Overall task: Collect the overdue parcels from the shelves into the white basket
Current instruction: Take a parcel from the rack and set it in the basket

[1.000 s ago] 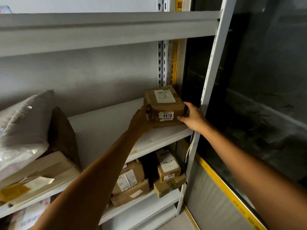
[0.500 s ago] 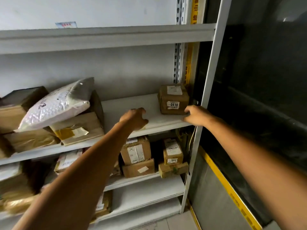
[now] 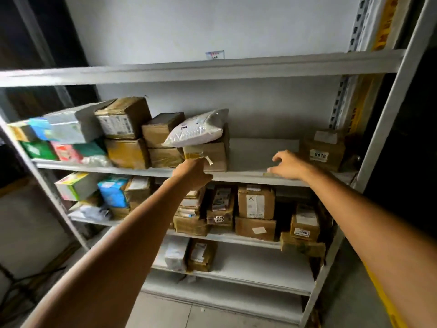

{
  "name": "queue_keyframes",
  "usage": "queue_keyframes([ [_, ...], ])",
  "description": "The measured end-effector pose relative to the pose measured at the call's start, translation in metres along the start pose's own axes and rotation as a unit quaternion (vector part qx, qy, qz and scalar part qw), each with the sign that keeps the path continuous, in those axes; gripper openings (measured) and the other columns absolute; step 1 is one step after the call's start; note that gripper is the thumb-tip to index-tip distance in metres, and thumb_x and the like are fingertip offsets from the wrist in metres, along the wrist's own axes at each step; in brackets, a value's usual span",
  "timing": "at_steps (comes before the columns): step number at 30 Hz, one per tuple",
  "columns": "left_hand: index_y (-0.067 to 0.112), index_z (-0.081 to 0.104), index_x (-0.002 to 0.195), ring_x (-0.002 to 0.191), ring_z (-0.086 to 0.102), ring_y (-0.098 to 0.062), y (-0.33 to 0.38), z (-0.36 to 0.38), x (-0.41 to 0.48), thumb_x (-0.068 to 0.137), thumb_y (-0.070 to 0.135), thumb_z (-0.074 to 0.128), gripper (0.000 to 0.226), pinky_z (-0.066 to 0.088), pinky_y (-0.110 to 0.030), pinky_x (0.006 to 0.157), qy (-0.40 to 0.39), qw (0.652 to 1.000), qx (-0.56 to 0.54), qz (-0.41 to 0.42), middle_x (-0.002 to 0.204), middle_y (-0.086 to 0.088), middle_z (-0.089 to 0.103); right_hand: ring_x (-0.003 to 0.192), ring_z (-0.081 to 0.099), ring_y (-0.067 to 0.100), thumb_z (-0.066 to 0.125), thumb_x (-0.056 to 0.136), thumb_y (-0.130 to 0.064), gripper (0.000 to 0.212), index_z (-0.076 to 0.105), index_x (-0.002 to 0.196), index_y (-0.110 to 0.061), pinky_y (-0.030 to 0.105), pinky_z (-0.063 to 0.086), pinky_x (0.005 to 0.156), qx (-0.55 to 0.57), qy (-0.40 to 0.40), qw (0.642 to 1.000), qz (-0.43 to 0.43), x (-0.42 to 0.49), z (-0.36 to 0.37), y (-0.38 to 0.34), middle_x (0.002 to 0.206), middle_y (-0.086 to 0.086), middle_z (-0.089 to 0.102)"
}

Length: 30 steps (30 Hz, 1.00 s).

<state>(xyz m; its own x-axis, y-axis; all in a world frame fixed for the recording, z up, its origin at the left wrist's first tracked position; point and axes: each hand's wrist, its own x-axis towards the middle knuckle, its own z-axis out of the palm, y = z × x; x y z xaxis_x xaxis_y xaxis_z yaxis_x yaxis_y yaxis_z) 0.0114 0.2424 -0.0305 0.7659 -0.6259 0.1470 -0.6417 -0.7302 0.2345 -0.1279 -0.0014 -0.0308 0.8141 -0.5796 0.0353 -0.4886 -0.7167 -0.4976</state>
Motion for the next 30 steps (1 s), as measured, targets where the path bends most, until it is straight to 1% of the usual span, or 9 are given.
queue_keyframes([
  [4,0.025,0.06,0.128,0.107,0.063,-0.025,-0.046,-0.02,-0.015,0.092,0.037,0.064,0.039,0.05,-0.033,0.081,0.023,1.0,-0.005,-0.02,0.125,-0.004,0.065,0.113,0.059,0.026,0.071,0.085,-0.044,0.052,0.056,0.129,-0.02,0.044,0.049,0.097,-0.007,0.016,0.999,-0.044,0.005,0.015,-0.058,0.128,0.008,0.061],
  [7,0.026,0.064,0.124,0.104,0.064,-0.024,-0.072,-0.031,-0.012,0.093,0.037,0.063,0.033,0.053,-0.034,0.083,0.04,0.998,-0.03,-0.032,0.123,-0.003,0.068,0.112,0.059,0.025,0.068,0.086,-0.045,0.05,0.056,0.129,-0.021,0.039,0.048,0.095,-0.003,0.031,0.998,-0.062,0.012,0.02,-0.088,0.127,0.006,0.061],
  [10,0.028,0.062,0.127,0.101,0.065,-0.024,-0.094,-0.037,0.001,0.091,0.039,0.066,0.038,0.056,-0.034,0.081,0.055,0.995,-0.068,-0.051,0.123,-0.004,0.067,0.111,0.059,0.025,0.068,0.087,-0.045,0.049,0.057,0.127,-0.02,0.039,0.049,0.095,0.015,0.044,0.997,-0.063,0.023,0.023,-0.104,0.127,0.006,0.061],
  [14,0.026,0.059,0.131,0.081,0.062,-0.016,-0.118,-0.046,0.035,0.089,0.034,0.068,0.044,0.051,-0.026,0.063,0.052,0.986,-0.149,-0.054,0.115,-0.003,0.067,0.111,0.06,0.026,0.066,0.088,-0.045,0.047,0.059,0.126,-0.017,0.035,0.049,0.091,0.027,0.097,0.993,-0.056,0.043,0.026,-0.126,0.126,0.007,0.062],
  [17,0.025,0.057,0.133,0.089,0.063,-0.018,-0.134,-0.054,0.065,0.089,0.036,0.068,0.046,0.051,-0.028,0.071,0.069,0.983,-0.165,-0.034,0.123,-0.005,0.067,0.105,0.061,0.026,0.064,0.089,-0.045,0.042,0.063,0.118,-0.016,0.037,0.051,0.09,0.051,0.143,0.987,-0.046,0.06,0.028,-0.148,0.119,0.007,0.066],
  [22,0.022,0.051,0.139,0.093,0.059,-0.02,-0.151,-0.061,0.108,0.093,0.04,0.066,0.052,0.047,-0.03,0.076,0.096,0.978,-0.186,-0.015,0.126,-0.009,0.065,0.11,0.062,0.026,0.062,0.09,-0.046,0.043,0.064,0.12,-0.015,0.032,0.049,0.09,0.08,0.215,0.973,-0.022,0.085,0.033,-0.175,0.122,0.008,0.067],
  [25,0.023,0.047,0.143,0.106,0.064,-0.027,-0.152,-0.056,0.127,0.091,0.043,0.067,0.059,0.054,-0.035,0.084,0.078,0.972,-0.223,0.001,0.129,-0.012,0.064,0.113,0.061,0.024,0.064,0.088,-0.05,0.048,0.062,0.126,-0.02,0.033,0.049,0.093,0.111,0.195,0.974,-0.024,0.097,0.039,-0.181,0.127,0.008,0.064],
  [28,0.027,0.044,0.146,0.097,0.063,-0.025,-0.149,-0.048,0.141,0.089,0.044,0.07,0.065,0.059,-0.036,0.078,0.037,0.957,-0.289,0.006,0.135,-0.013,0.059,0.123,0.054,0.023,0.065,0.088,-0.05,0.055,0.056,0.135,-0.024,0.034,0.046,0.097,0.137,0.146,0.979,-0.039,0.106,0.045,-0.183,0.136,0.008,0.056],
  [30,0.03,0.044,0.146,0.103,0.061,-0.027,-0.147,-0.043,0.145,0.085,0.042,0.075,0.069,0.061,-0.043,0.08,0.016,0.94,-0.341,0.006,0.141,-0.013,0.052,0.123,0.053,0.018,0.068,0.087,-0.046,0.053,0.057,0.135,-0.024,0.033,0.046,0.097,0.182,0.129,0.974,-0.05,0.11,0.049,-0.183,0.134,0.006,0.057],
])
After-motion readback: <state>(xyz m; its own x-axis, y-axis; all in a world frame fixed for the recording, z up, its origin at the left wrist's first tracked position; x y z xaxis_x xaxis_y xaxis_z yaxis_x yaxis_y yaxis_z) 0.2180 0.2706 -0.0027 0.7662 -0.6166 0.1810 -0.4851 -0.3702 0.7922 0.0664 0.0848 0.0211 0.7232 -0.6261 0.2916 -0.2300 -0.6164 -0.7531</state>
